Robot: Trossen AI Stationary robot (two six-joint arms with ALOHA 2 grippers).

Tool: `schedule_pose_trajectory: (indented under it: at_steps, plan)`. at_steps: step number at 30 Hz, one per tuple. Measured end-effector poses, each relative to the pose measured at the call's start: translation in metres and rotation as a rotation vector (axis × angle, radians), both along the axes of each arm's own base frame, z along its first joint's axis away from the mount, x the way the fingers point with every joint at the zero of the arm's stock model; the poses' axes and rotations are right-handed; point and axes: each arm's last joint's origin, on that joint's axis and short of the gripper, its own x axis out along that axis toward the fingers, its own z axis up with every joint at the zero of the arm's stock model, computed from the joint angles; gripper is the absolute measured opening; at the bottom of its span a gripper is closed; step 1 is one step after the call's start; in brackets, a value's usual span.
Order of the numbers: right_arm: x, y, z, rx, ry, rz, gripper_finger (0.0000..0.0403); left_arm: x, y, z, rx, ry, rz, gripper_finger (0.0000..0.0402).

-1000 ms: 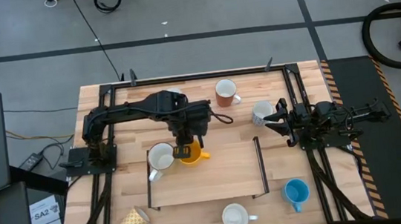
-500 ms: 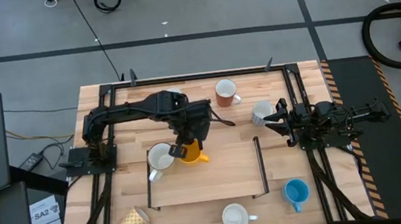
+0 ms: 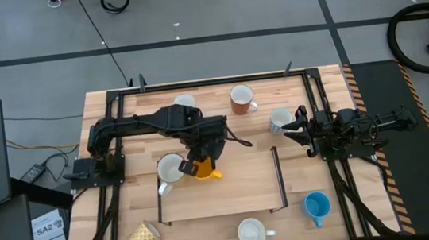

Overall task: Place coffee mugs
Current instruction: Put the yellow mug on the shelf, then put the blue patterned mug on the shelf

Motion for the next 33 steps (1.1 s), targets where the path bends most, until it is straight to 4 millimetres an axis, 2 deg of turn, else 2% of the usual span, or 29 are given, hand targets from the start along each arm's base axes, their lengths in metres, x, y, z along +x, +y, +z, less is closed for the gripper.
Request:
schedule_pose_trajectory:
  at_steps: [15, 29, 33]
  plan:
    - [0.0000, 0.0000, 0.0000, 0.000, 0.000, 0.000, 0.0128, 0.0036, -0.0043, 0.0013, -0.006, -0.043, -0.003, 0.0167]
    - [0.0000, 0.0000, -0.0001, 0.000, 0.000, 0.000, 0.0128, 0.0038, -0.0037, 0.0014, -0.014, -0.042, 0.029, 0.0173]
    - [0.0000, 0.0000, 0.0000, 0.000, 0.000, 0.000, 0.0128, 0.0008, -0.0033, 0.0074, -0.017, -0.069, 0.029, 0.0173]
